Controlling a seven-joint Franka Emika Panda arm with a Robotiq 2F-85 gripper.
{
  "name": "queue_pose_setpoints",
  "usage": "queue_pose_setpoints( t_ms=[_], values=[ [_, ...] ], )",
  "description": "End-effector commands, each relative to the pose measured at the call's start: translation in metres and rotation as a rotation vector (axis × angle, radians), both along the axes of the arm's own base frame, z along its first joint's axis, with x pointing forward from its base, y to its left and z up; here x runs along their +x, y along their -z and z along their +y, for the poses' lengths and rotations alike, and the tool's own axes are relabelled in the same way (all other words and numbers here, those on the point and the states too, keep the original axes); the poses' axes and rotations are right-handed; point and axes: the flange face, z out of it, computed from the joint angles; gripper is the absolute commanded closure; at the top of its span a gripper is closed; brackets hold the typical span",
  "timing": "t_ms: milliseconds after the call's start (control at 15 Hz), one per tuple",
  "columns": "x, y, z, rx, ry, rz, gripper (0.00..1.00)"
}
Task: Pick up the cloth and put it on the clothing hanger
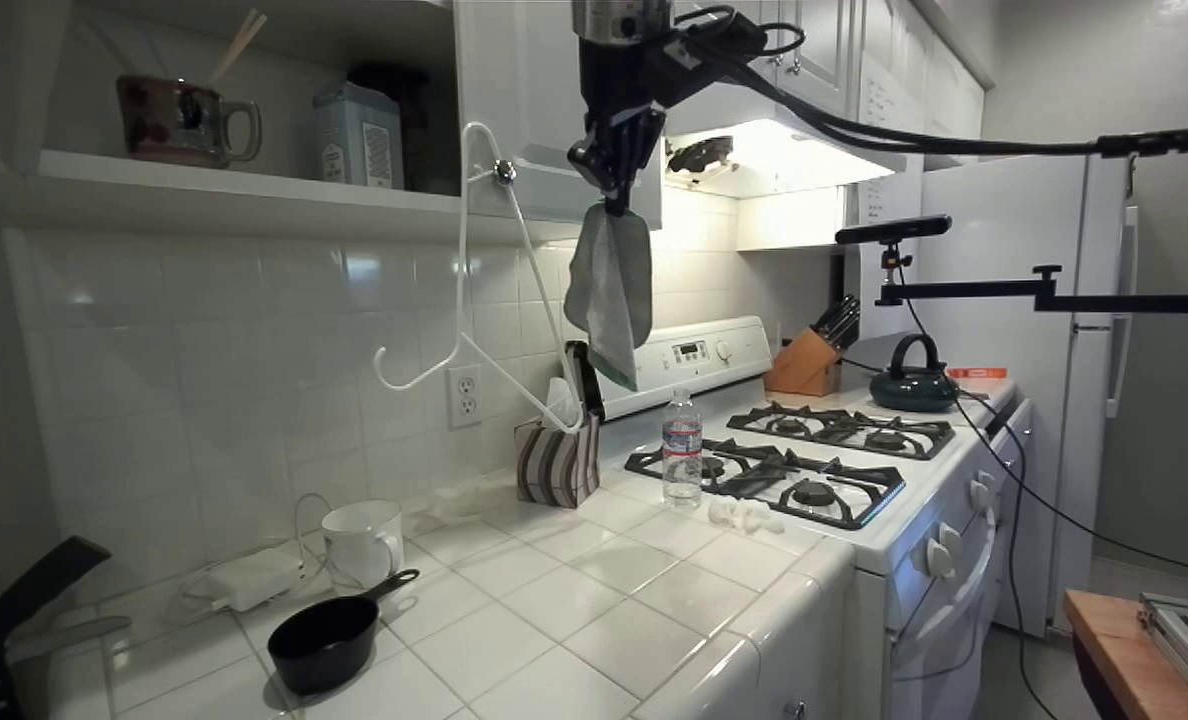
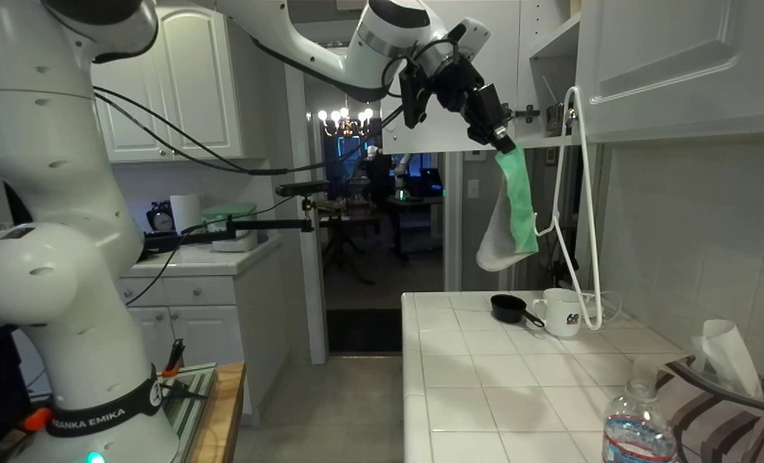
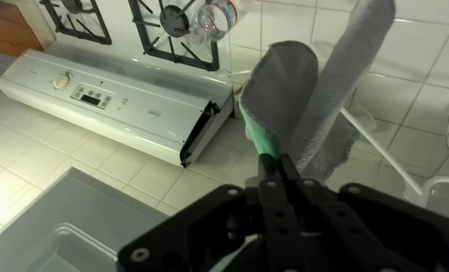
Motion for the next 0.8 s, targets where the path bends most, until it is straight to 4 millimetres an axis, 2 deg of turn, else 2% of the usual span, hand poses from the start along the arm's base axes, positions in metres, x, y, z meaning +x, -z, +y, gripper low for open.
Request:
queue_pose_setpoints(
  t_ms=[0, 267, 333, 600, 733],
  values=[
    [0.023, -0.003, -0.006, 0.014, -0.125, -0.073, 0.99],
    [0.039, 0.003, -0.005, 0.053, -0.138, -0.083, 0.99],
    [0.029, 0.004, -0.009, 0.037, -0.129, -0.090, 0.96],
    [0.035, 0.009, -0.007, 0.039, -0.132, -0.084, 0.96],
    [0.038, 0.011, -0.007, 0.002, -0.104, -0.125, 0.99]
  ],
)
